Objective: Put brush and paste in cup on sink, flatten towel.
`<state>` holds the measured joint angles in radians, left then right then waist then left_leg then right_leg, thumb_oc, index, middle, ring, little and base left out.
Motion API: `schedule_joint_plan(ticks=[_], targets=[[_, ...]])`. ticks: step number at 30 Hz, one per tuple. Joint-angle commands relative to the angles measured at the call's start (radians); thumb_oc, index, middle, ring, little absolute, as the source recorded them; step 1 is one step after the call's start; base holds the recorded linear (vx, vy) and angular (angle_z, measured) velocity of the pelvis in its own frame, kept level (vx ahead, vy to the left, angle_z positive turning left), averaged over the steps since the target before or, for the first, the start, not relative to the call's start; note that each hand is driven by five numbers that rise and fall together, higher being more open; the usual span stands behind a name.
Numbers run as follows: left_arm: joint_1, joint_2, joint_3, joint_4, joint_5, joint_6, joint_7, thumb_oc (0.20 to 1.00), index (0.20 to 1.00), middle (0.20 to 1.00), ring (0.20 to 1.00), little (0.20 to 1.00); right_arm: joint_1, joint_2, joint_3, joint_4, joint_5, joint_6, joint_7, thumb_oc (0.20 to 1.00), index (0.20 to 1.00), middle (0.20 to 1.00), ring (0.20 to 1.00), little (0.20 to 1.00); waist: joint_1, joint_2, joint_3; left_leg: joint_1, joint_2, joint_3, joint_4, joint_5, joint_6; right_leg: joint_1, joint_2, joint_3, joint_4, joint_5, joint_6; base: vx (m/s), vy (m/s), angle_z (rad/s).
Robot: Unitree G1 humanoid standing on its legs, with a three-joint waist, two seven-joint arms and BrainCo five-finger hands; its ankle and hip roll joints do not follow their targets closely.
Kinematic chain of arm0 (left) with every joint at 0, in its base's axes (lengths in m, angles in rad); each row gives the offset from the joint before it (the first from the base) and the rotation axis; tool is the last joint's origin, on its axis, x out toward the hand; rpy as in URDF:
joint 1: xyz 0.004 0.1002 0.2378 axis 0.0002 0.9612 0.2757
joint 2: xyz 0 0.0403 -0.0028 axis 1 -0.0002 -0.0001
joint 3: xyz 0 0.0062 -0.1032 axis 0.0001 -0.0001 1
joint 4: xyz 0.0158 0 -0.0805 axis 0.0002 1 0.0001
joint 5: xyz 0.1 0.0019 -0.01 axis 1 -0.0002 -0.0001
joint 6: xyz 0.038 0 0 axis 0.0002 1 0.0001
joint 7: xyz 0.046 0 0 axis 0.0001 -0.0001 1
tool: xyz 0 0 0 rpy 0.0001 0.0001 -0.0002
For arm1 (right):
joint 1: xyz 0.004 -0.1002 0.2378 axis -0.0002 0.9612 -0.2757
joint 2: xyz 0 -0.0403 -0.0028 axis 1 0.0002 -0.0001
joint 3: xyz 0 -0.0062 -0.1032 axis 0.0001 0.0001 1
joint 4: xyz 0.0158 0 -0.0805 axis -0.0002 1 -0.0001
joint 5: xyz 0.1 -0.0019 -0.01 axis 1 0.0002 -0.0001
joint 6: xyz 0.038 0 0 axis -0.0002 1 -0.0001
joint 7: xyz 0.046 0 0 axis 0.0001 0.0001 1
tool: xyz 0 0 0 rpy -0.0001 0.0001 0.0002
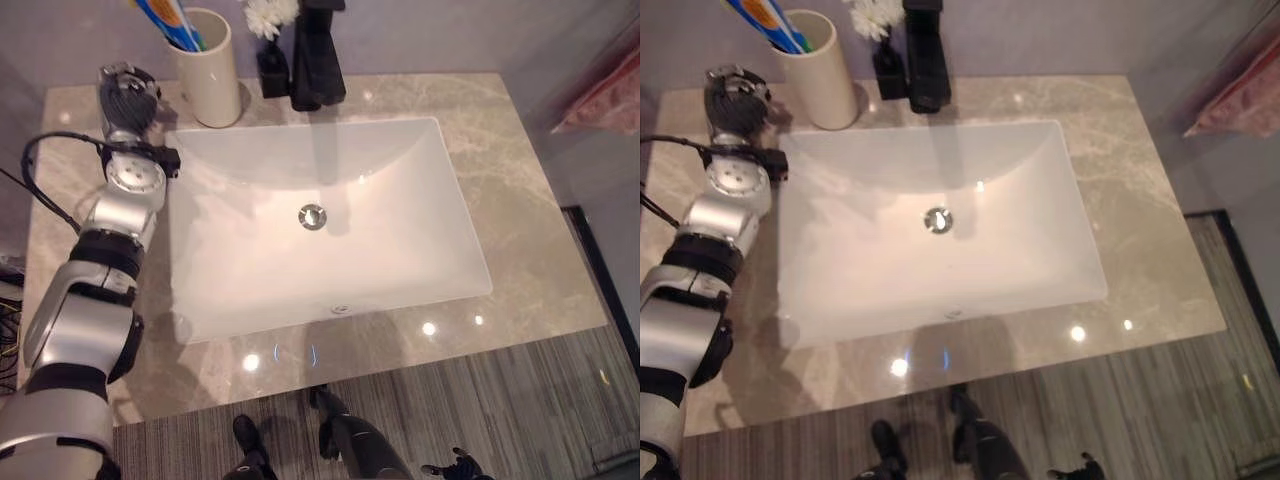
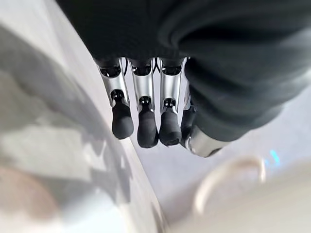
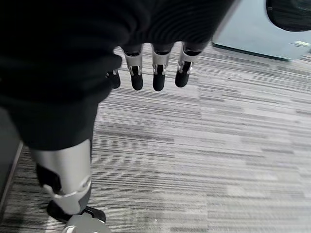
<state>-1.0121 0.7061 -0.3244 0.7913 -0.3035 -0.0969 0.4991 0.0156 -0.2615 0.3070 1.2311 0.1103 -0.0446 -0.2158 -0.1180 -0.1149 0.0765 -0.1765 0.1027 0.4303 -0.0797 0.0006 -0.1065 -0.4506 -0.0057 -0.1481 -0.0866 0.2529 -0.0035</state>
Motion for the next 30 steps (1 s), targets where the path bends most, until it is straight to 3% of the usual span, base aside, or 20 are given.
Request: schedule_joint_plan(ticks=[1,5,8,11,15,16,17,18,21,22,23,24,26,30], targets=[[0.237,0.074,0.186,-0.214,0.045,-0.097,0.031,0.2,0.2,0.2,0.2,0.2,0.023,-0.011,-0.036,0.025,-0.011,0.008,0.016,1.0,1.0,1.0,1.0,1.0,0.044,0.023,0.019,0.023,0.035,-0.121,-0.008,0.058,-0.007,0.157,-0.064,0.018,-0.001,-0.073,0.134,0.0,0.147,0.11],[0.65,0.035,0.433,-0.477,0.096,-0.14,0.002,0.2,0.2,0.2,0.2,0.2,0.012,0.01,-0.084,0.064,-0.047,0.023,0.031,1.0,1.0,1.0,1.0,1.0,0.081,0.025,-0.008,0.067,0.022,-0.136,-0.008,0.043,0.001,0.207,-0.079,0.007,-0.001,-0.081,0.139,-0.01,0.126,0.06],[0.855,-0.041,0.567,-0.533,0.116,-0.15,-0.007,0.2,0.2,0.2,0.2,0.2,0.01,0.018,-0.102,0.082,-0.073,0.028,0.037,1.0,1.0,1.0,1.0,1.0,0.108,0.024,-0.027,0.093,0.01,-0.152,-0.008,0.032,0.007,0.246,-0.094,-0.012,-0.001,-0.084,0.145,-0.01,0.133,0.26],[0.96,-0.064,0.63,-0.556,0.134,-0.15,-0.019,0.2,0.2,0.2,0.2,0.2,0.006,0.021,-0.114,0.094,-0.081,0.03,0.038,1.0,1.0,1.0,1.0,1.0,0.124,0.025,-0.034,0.102,0.001,-0.167,-0.008,0.026,0.015,0.268,-0.105,-0.027,-0.001,-0.084,0.149,-0.02,0.113,0.39],[1.101,-0.094,0.661,-0.366,0.179,-0.099,-0.052,0.203,0.203,0.203,0.203,0.203,-0.015,0.013,-0.125,0.08,-0.086,0.023,0.037,1.0,1.0,1.0,1.0,1.0,0.164,0.015,-0.044,0.113,-0.032,-0.216,-0.008,0.02,0.034,0.315,-0.137,-0.067,-0.001,-0.074,0.164,-0.04,0.143,0.39],[1.124,-0.106,0.655,-0.319,0.183,-0.072,-0.076,0.416,0.416,0.416,0.416,0.416,-0.017,0.013,-0.126,0.075,-0.092,0.025,0.039,1.0,1.0,1.0,1.0,1.0,0.168,0.014,-0.043,0.115,-0.038,-0.222,-0.008,0.02,0.038,0.324,-0.141,-0.074,-0.001,-0.072,0.165,-0.05,0.143,0.33],[1.146,-0.127,0.637,-0.242,0.187,-0.035,-0.117,0.834,0.834,0.834,0.834,0.834,-0.023,0.009,-0.129,0.071,-0.1,0.031,0.042,1.0,1.0,1.0,1.0,1.0,0.169,0.014,-0.042,0.112,-0.048,-0.231,-0.008,0.024,0.045,0.329,-0.151,-0.084,-0.001,-0.066,0.168,-0.06,0.155,0.25],[1.162,-0.142,0.618,-0.165,0.205,0.003,-0.154,1.0,1.0,1.0,1.0,1.0,-0.031,0.009,-0.132,0.069,-0.106,0.037,0.046,1.0,1.0,1.0,1.0,1.0,0.171,0.015,-0.042,0.116,-0.054,-0.238,-0.008,0.019,0.05,0.339,-0.155,-0.091,-0.001,-0.064,0.171,-0.08,0.168,0.28],[1.163,-0.147,0.482,0.07,0.383,0.1,-0.256,1.0,1.0,1.0,1.0,1.0,-0.062,0.001,-0.121,0.05,-0.13,0.056,0.065,1.0,1.0,1.0,1.0,1.0,0.155,0.02,-0.039,0.114,-0.072,-0.251,-0.008,0.017,0.062,0.344,-0.169,-0.09,-0.001,-0.047,0.178,-0.07,0.144,0.24],[1.158,-0.147,0.479,0.075,0.383,0.098,-0.255,1.0,1.0,1.0,1.0,1.0,-0.063,0.001,-0.124,0.05,-0.13,0.057,0.065,1.0,1.0,1.0,1.0,1.0,0.155,0.019,-0.04,0.109,-0.073,-0.251,-0.008,0.021,0.063,0.34,-0.17,-0.091,-0.001,-0.045,0.178,-0.06,0.186,0.21],[1.133,-0.159,0.356,0.214,0.522,0.106,-0.309,1.0,1.0,1.0,1.0,1.0,-0.081,0.001,-0.096,0.046,-0.152,0.059,0.077,1.0,1.0,1.0,1.0,1.0,0.145,0.022,-0.037,0.114,-0.088,-0.252,-0.008,0.015,0.071,0.345,-0.18,-0.081,-0.001,-0.029,0.182,-0.06,0.196,0.15],[1.108,-0.183,0.296,0.307,0.585,0.114,-0.325,1.0,1.0,1.0,1.0,1.0,-0.089,0.008,-0.078,0.044,-0.165,0.061,0.083,1.0,1.0,1.0,1.0,1.0,0.136,0.023,-0.037,0.121,-0.093,-0.249,-0.008,0.008,0.074,0.349,-0.183,-0.076,0.0,-0.023,0.185,-0.07,0.242,0.07],[1.059,-0.239,0.216,0.407,0.614,0.104,-0.341,1.0,1.0,1.0,1.0,1.0,-0.094,0.022,-0.052,0.041,-0.172,0.055,0.086,1.0,1.0,1.0,1.0,1.0,0.125,0.022,-0.035,0.122,-0.103,-0.248,-0.008,0.005,0.079,0.347,-0.191,-0.067,0.005,-0.015,0.187,-0.06,0.157,-0.06],[0.992,-0.325,0.196,0.582,0.563,0.132,-0.377,1.0,1.0,1.0,1.0,1.0,-0.091,0.059,-0.046,0.044,-0.149,0.052,0.097,1.0,1.0,1.0,1.0,1.0,0.091,0.007,-0.029,0.106,-0.116,-0.246,-0.008,0.009,0.083,0.32,-0.211,-0.06,0.03,0.015,0.195,-0.08,0.109,0.07]])
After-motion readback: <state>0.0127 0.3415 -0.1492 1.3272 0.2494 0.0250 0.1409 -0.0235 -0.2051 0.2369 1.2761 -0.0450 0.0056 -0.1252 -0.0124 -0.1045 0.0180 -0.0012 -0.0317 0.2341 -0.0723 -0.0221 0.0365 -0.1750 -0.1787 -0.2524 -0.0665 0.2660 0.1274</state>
